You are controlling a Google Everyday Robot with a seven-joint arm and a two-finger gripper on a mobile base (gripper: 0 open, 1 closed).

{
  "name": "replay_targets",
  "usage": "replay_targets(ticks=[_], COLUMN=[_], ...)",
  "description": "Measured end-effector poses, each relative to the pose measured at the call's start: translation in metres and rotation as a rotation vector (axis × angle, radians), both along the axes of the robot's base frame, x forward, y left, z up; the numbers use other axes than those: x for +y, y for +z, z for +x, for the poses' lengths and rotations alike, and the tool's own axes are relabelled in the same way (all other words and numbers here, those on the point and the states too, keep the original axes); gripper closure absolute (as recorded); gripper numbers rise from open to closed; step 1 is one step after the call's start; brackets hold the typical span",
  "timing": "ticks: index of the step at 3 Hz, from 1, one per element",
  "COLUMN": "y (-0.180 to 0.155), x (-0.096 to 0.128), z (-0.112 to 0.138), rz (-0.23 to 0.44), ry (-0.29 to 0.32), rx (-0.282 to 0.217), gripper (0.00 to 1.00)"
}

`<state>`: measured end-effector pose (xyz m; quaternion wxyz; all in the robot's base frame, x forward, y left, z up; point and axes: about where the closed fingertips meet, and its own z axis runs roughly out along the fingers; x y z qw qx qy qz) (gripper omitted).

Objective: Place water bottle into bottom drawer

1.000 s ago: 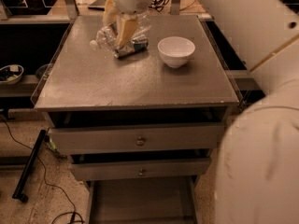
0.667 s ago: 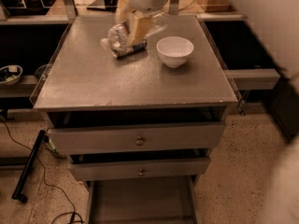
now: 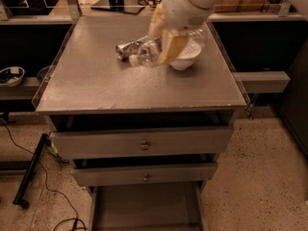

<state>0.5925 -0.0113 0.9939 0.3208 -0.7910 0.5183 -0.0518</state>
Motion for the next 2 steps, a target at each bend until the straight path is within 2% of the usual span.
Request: replay_targets(ticks=[1,2], y=[-0.0164,-0.0165], x=[-0.0297,-0.0294], z=[-0.0224,-0.0238], rz=[-0.025,-0.027], ry=[-0.065,-0.064], rx=[0.013,0.013], gripper=[1.0,1.0])
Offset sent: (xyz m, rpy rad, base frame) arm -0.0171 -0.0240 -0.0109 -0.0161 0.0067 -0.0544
